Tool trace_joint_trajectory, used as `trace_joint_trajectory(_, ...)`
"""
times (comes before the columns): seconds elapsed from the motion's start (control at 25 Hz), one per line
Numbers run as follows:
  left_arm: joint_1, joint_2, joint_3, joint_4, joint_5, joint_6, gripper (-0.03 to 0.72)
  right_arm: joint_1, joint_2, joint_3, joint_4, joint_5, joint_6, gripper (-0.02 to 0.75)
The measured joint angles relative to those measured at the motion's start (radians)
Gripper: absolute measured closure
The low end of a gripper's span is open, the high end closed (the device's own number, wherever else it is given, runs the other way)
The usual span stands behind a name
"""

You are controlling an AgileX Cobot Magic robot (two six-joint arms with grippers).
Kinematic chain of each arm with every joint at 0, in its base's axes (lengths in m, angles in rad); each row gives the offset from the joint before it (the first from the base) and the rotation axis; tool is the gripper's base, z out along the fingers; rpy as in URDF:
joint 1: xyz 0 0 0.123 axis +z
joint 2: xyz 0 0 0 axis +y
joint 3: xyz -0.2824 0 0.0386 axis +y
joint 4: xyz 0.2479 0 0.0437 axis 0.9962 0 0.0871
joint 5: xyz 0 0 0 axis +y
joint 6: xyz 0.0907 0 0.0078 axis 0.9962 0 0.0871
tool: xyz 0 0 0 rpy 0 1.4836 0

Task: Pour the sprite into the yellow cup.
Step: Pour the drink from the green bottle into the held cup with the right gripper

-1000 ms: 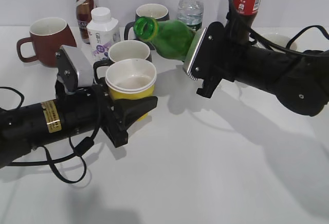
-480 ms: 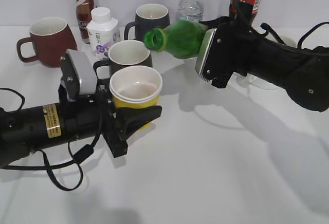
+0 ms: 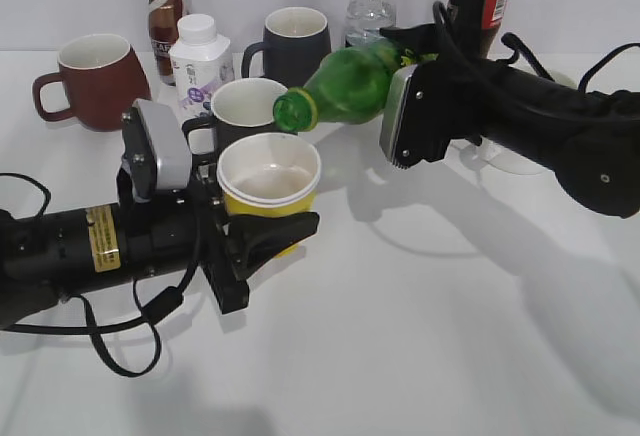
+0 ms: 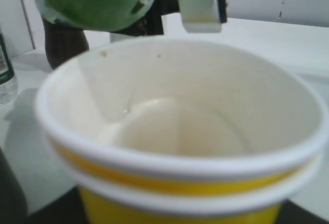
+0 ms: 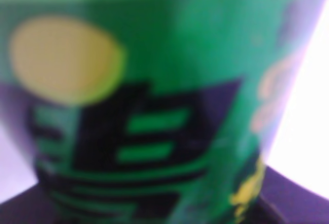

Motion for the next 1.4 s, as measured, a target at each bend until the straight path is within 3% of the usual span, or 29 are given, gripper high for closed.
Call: trace_joint_trajectory(1.4, 0.000, 0.000, 0.000, 0.102, -0.005, -0.001, 0.340, 0.000, 0.000, 0.000, -0.001, -0.043, -0.172, 0.342)
